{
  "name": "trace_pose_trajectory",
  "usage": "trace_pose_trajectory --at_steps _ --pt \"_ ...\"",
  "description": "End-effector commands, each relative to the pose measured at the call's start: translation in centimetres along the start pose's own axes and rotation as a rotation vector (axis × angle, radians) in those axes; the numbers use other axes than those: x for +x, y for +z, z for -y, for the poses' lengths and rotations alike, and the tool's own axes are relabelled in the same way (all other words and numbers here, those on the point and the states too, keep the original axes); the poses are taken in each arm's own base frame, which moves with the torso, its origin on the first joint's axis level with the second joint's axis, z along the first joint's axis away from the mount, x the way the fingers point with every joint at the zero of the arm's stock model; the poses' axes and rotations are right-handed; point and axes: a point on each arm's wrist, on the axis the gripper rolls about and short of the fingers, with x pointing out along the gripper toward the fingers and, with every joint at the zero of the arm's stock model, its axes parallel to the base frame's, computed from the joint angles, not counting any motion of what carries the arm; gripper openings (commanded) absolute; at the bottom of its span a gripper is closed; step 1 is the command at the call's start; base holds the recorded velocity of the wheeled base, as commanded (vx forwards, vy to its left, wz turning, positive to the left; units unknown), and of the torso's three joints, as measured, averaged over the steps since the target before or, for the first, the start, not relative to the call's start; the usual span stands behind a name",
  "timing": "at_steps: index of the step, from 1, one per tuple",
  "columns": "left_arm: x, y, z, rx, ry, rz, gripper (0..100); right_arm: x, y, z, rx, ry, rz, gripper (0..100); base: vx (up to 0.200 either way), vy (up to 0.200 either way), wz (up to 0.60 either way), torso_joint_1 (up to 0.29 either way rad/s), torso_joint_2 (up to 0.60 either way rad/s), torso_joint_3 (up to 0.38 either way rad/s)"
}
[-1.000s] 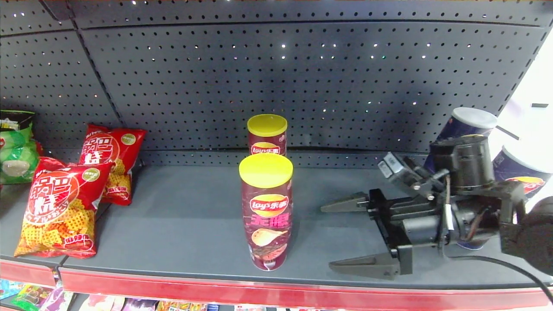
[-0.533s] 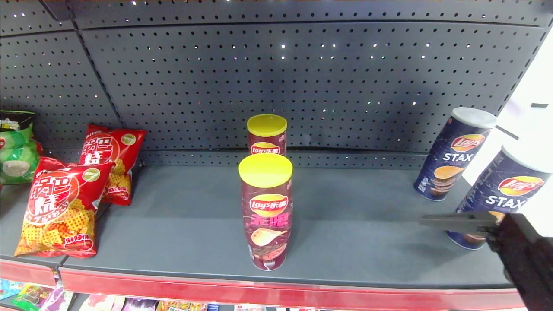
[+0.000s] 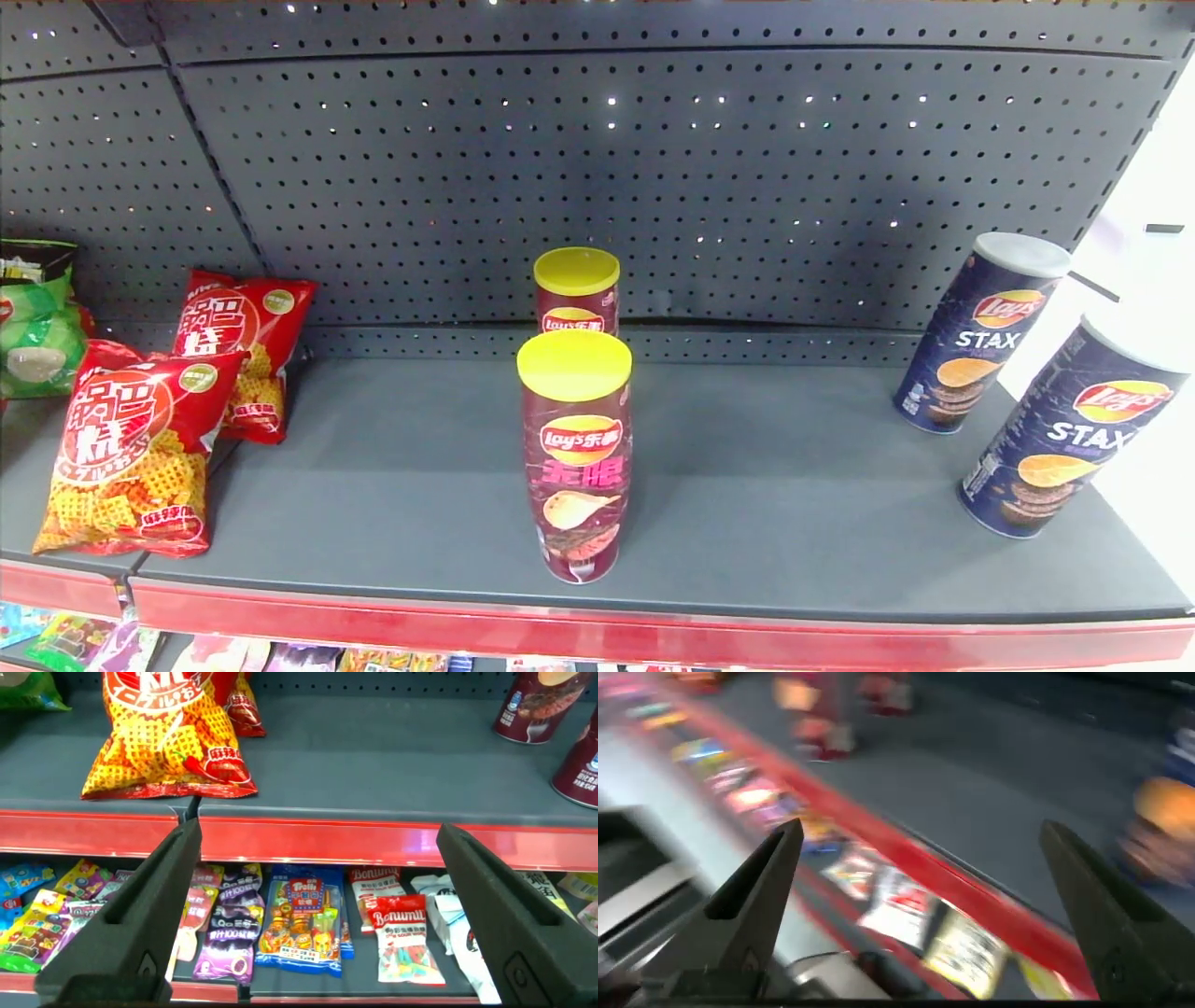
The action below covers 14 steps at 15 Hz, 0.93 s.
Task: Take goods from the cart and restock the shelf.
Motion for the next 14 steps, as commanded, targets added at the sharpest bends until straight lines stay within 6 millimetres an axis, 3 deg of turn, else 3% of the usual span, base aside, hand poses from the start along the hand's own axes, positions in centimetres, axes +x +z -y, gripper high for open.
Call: trace_pose_trajectory --at_steps 1,4,10,14 --pt "0.0 0.0 0.0 0.000 0.000 -0.002 100 -2.2 -1.3 -1.0 0.030 -0.216 0.096 100 0.000 0.000 0.00 0.000 0.00 0.000" --pt "0.0 0.0 0.0 0.000 0.000 -0.002 100 -2.2 -4.0 -0.6 0.083 -0.400 0.084 100 0.000 0.000 0.00 0.000 0.00 0.000" --pt "0.0 0.0 0.0 0.000 0.000 -0.002 100 -1.5 -9.1 -0.4 0.014 -0.526 0.127 100 0.000 0.000 0.00 0.000 0.00 0.000" --pt "0.0 0.0 0.0 0.000 0.000 -0.002 100 -1.6 -9.3 -0.5 0.037 -0.529 0.132 100 0.000 0.000 0.00 0.000 0.00 0.000"
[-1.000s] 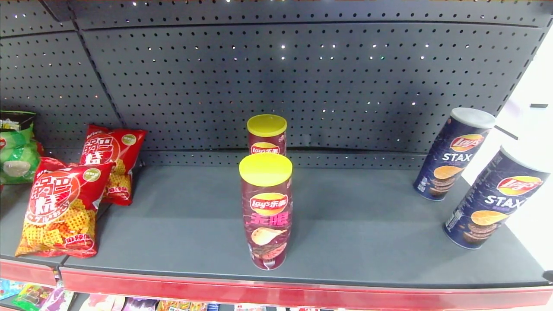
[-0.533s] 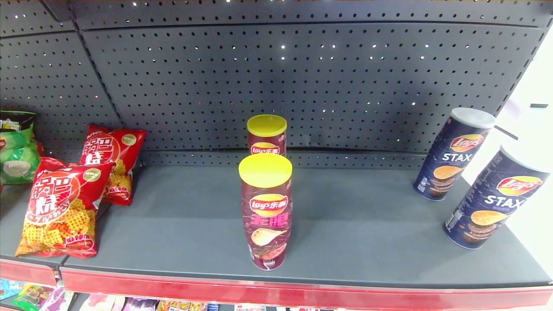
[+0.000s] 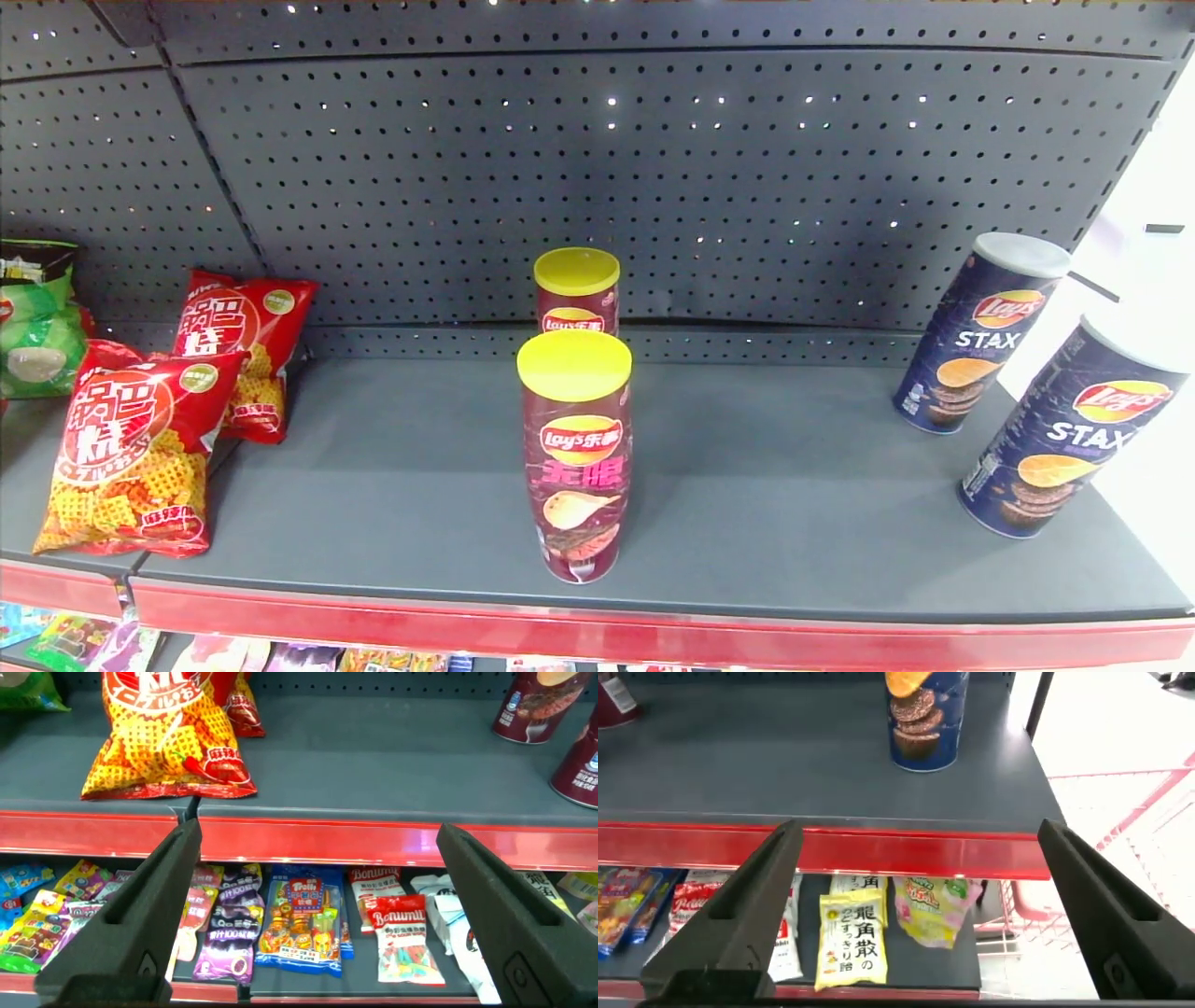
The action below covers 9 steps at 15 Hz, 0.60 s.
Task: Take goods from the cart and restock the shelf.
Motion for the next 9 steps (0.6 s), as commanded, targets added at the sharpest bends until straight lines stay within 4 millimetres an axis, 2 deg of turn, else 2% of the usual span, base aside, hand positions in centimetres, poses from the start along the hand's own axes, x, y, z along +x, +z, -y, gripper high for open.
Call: trace_pose_trajectory --at_steps 1,6,9 --pt "0.01 0.00 0.00 0.000 0.000 -0.002 100 -0.09 -0.10 0.00 0.003 0.000 0.013 100 0.000 0.000 0.00 0.000 0.00 0.000" --pt "0.01 0.00 0.00 0.000 0.000 -0.002 100 -0.09 -0.12 0.06 0.015 -0.028 0.011 100 0.000 0.000 0.00 0.000 0.00 0.000" --pt "0.01 0.00 0.00 0.000 0.000 -0.002 100 -0.09 -0.12 -0.04 0.012 0.015 0.011 100 0.000 0.000 0.00 0.000 0.00 0.000"
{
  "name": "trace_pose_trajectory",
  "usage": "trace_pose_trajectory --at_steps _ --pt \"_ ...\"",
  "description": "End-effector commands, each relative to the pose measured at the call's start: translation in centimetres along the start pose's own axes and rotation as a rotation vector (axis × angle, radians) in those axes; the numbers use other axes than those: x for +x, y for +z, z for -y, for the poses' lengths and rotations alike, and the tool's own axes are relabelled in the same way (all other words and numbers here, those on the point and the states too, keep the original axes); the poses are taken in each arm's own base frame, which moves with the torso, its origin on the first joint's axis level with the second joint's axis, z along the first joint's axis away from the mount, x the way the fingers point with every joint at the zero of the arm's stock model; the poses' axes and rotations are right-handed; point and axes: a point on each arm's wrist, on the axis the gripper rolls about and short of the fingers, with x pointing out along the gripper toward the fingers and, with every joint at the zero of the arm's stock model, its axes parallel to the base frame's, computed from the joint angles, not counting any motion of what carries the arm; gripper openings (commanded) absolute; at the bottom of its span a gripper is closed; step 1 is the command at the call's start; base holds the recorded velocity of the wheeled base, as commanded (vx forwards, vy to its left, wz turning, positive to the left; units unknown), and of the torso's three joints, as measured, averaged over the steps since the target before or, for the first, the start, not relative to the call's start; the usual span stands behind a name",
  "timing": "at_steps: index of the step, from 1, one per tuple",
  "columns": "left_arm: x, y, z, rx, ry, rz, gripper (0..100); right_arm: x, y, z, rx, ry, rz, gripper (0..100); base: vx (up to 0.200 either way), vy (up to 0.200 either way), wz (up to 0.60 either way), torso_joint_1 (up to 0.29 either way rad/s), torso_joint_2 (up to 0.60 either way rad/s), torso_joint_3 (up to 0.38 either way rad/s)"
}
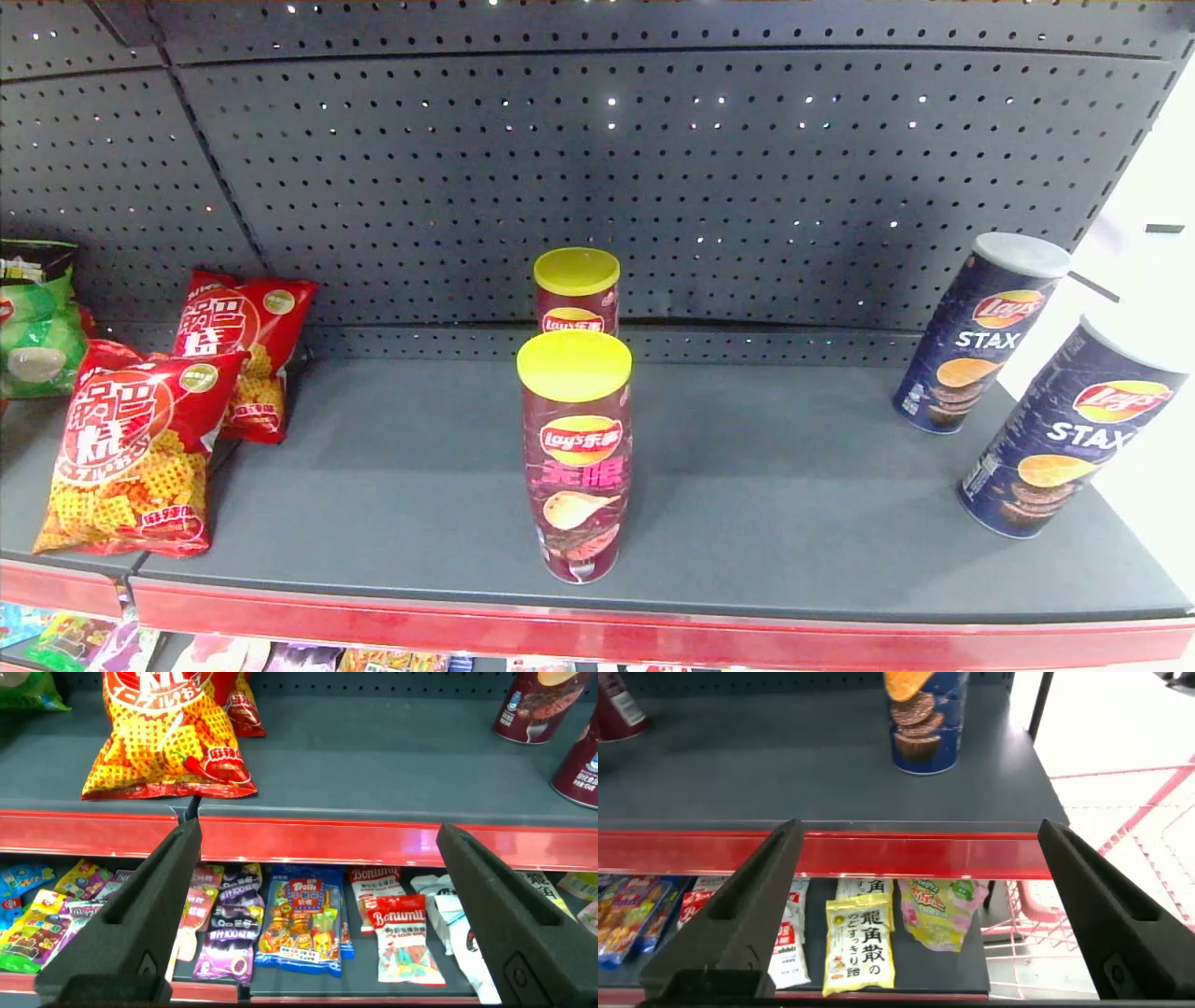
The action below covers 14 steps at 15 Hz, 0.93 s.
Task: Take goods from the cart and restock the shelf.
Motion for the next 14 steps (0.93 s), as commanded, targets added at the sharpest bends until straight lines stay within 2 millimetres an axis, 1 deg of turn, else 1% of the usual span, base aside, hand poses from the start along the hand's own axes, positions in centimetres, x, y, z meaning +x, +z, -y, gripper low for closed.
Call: trace_pose_trajectory --at_steps 1,4,14 --pt "0.01 0.00 0.00 0.000 -0.001 -0.002 100 0.02 0.00 -0.07 -0.040 0.033 -0.002 100 0.000 0.000 0.00 0.000 0.00 0.000" --pt "0.01 0.00 0.00 0.000 -0.001 -0.002 100 0.02 0.02 -0.06 -0.009 0.027 -0.001 100 0.000 0.000 0.00 0.000 0.00 0.000" --pt "0.01 0.00 0.00 0.000 -0.001 -0.002 100 0.02 0.00 -0.05 -0.011 0.021 -0.003 100 0.000 0.000 0.00 0.000 0.00 0.000"
